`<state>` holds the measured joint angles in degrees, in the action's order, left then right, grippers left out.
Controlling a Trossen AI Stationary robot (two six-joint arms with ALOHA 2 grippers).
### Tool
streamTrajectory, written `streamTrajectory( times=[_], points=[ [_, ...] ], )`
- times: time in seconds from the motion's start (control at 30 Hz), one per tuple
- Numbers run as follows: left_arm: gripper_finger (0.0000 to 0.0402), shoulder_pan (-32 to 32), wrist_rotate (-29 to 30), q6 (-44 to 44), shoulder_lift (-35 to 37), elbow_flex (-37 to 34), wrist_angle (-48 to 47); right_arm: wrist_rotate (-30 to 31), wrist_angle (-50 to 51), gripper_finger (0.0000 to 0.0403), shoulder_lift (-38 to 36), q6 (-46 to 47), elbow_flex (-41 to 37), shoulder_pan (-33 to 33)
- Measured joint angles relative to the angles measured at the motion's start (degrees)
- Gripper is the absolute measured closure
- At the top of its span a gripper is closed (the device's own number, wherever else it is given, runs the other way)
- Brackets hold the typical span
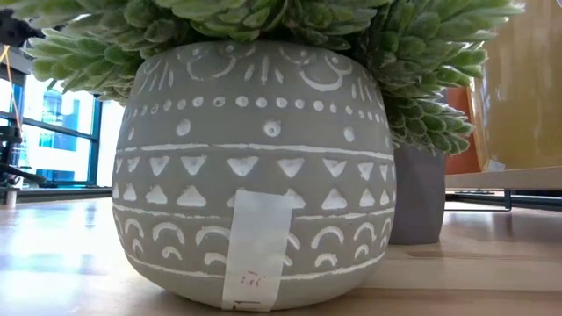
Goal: Place coffee mugs
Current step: Put the green mug on the shelf
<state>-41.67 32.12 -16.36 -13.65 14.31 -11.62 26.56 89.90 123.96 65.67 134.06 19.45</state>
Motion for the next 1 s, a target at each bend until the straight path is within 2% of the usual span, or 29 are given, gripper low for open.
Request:
streamTrajectory(
  times=[0.07,0.23,0.4,0.63,0.8,1.0],
  points=[
    [0.0204,0.02,0.00,0.00,0.01,0.00,-0.08,2.86,0.23,0.0402,-0.21,2.52,0.00,1.41],
    [0.0204,0.00,0.00,0.00,0.00,0.00,-0.17,3.86,0.16,0.0402,-1.70,7.84,0.00,4.09],
    [0.0204,0.02,0.00,0.00,0.00,0.00,-0.21,3.38,0.11,0.0403,-4.37,10.13,-0.02,6.28],
    [0.0204,0.00,-0.01,0.00,0.00,0.00,-0.90,1.07,0.19,0.0403,-12.25,11.62,-2.18,6.97],
    [0.0204,0.02,0.00,0.00,0.00,0.00,-1.14,0.32,0.03,0.0403,-19.91,13.97,-8.74,7.63],
    [0.0204,0.00,0.02,-0.02,0.02,0.00,-1.28,-3.41,0.27,0.0403,-30.59,21.78,-23.15,9.81]
  ],
)
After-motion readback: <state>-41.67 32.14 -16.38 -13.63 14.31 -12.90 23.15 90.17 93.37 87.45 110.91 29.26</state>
